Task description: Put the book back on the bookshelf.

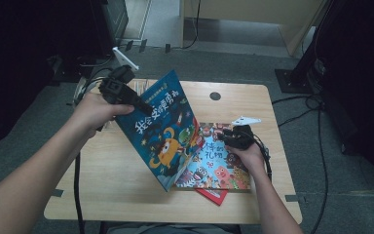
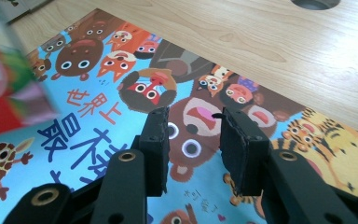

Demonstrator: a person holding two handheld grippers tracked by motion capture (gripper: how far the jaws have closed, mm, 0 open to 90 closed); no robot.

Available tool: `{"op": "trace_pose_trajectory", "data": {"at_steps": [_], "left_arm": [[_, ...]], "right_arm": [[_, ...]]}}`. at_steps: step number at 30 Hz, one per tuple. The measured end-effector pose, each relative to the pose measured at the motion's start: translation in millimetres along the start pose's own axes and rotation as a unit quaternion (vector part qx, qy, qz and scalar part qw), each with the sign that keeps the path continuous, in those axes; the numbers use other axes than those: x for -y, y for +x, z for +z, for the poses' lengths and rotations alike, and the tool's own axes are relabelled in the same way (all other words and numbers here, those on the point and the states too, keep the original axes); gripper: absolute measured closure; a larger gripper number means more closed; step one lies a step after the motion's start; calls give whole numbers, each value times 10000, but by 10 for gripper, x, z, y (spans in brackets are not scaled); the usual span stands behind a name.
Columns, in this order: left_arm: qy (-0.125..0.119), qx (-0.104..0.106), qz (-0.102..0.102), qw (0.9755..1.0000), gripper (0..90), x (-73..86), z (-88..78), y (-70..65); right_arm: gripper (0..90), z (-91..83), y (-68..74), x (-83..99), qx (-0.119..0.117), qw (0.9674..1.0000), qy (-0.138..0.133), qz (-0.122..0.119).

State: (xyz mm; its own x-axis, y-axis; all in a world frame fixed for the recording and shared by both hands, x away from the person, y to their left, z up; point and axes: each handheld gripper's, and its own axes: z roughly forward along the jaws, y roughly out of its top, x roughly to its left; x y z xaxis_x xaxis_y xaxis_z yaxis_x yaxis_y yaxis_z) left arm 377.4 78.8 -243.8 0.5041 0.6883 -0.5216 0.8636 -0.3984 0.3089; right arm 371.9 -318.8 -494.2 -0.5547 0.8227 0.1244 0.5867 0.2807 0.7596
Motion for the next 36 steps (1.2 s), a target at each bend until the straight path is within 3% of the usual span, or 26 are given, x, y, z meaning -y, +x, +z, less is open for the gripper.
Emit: {"op": "trace_pose_trajectory", "data": {"at_steps": [8, 16, 30, 36], "left_arm": [[27, -238, -41, 9997, 837, 350, -221, 59], [-163, -327, -343, 9987, 836, 660, -356, 269], [-490, -431, -775, 9949, 833, 1128, -653, 529], [-623, -482, -978, 9921, 832, 1283, -784, 663]], "right_arm": [[629, 96, 37, -55, -55, 9999, 80, -94], [627, 188, 71, -104, -95, 9995, 237, -183], [627, 228, 74, -137, -90, 9996, 244, -126], [627, 226, 76, -137, -100, 9996, 257, -99]]}}
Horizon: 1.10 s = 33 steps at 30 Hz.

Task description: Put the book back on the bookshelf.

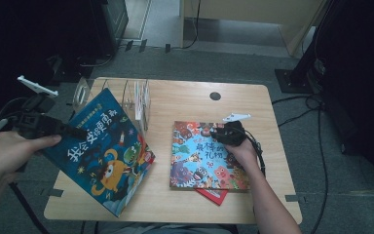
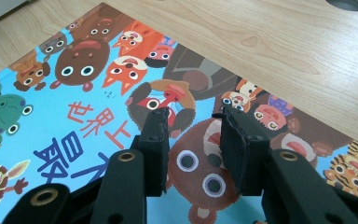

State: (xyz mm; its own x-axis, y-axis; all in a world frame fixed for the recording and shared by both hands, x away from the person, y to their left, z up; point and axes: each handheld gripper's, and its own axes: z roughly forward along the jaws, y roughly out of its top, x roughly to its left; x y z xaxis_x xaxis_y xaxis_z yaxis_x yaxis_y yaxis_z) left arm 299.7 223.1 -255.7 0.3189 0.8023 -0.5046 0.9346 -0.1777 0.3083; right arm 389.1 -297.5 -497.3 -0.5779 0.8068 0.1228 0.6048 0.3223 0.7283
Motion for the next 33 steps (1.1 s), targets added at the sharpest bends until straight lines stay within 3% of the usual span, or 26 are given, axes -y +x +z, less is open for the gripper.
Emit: {"op": "trace_pose_trajectory", "data": {"at_steps": [9, 22, 27, 33], "left_arm": [[-163, -122, -404, 9990, 831, 78, -168, 351], [-541, -534, -938, 9927, 834, 12, -447, 761], [-742, -581, -1132, 9891, 834, -29, -551, 864], [-779, -839, -1189, 9863, 834, -143, -647, 900]], "right_arm": [[629, 2, 2, 0, 24, 10000, -3, -29], [634, 10, -2, -1, 27, 10000, -32, -39], [635, 13, -2, -1, 29, 10000, -44, -47], [635, 14, -1, -1, 32, 10000, -40, -50]]}}
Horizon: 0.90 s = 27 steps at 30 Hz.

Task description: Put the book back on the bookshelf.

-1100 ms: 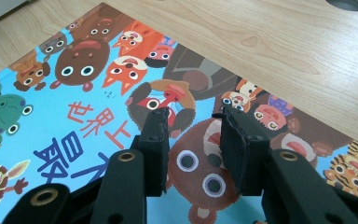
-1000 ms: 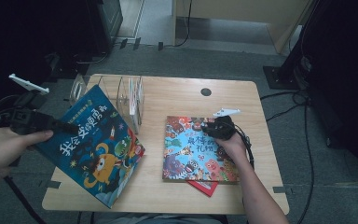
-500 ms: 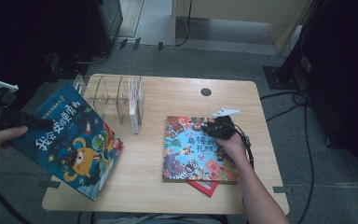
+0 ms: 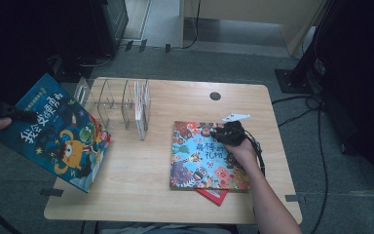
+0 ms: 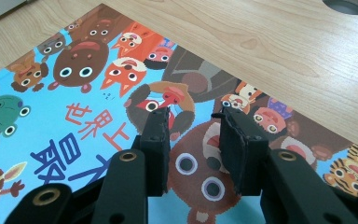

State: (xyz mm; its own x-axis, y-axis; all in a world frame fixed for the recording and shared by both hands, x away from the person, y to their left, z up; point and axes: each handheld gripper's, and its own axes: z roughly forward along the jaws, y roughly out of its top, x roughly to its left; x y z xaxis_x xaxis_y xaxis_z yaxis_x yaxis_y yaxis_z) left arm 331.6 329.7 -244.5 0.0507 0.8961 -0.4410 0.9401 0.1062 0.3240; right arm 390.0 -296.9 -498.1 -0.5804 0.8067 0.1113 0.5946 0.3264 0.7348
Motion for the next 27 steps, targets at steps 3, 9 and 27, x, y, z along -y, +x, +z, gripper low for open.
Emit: {"op": "trace_pose_trajectory", "data": {"at_steps": [3, 9, 27], "left_arm": [[-63, -110, -29, 9999, 834, -68, -21, 1], [-236, -89, -149, 9996, 834, -201, -38, 45], [-475, -256, -159, 9984, 833, -628, 28, -8]], "right_arm": [[635, 0, 1, 0, 3, 10000, -1, 0], [635, 0, 3, -1, 3, 10000, 7, -2], [602, -92, 91, 95, -8, 10000, 24, -46]]}}
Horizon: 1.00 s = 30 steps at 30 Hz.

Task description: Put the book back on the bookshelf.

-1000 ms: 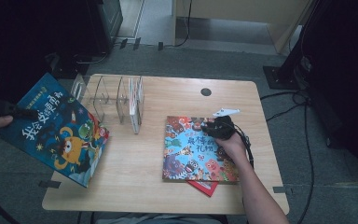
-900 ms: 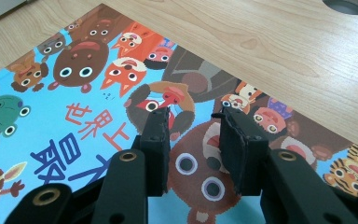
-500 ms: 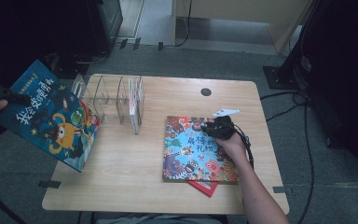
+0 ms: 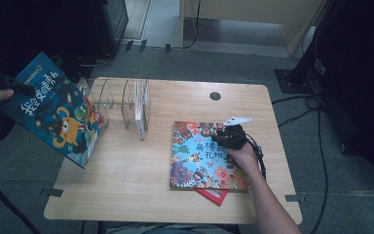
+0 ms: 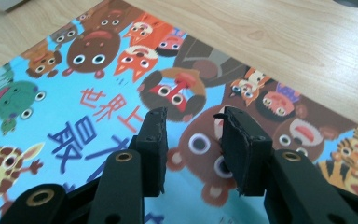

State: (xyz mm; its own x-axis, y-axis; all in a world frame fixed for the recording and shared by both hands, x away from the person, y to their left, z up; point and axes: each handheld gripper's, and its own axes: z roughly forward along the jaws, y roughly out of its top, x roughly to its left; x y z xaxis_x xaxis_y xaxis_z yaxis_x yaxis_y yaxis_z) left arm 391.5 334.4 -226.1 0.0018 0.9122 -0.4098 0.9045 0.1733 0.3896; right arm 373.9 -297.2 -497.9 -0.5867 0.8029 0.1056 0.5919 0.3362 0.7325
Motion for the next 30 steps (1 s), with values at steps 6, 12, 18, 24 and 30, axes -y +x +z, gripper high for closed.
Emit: {"op": "trace_pose_trajectory", "data": {"at_steps": [6, 12, 18, 24, 30], "left_arm": [[-169, -12, -67, 9998, 834, -188, 92, 42], [-277, -22, -7, 9996, 831, -333, 252, 63], [-342, 24, 13, 9994, 833, -419, 428, 83], [-438, -19, 77, 9990, 832, -492, 521, 81], [-482, 65, 13, 9988, 830, -500, 644, 90]], "right_arm": [[601, -71, 79, 89, -2, 10000, -49, -30], [604, -164, 142, 174, 114, 9998, -112, -108], [607, -267, 144, 269, 215, 9996, -154, -81], [612, -344, 174, 349, 298, 9993, -176, -111], [615, -399, 168, 396, 345, 9992, -207, -84]]}}
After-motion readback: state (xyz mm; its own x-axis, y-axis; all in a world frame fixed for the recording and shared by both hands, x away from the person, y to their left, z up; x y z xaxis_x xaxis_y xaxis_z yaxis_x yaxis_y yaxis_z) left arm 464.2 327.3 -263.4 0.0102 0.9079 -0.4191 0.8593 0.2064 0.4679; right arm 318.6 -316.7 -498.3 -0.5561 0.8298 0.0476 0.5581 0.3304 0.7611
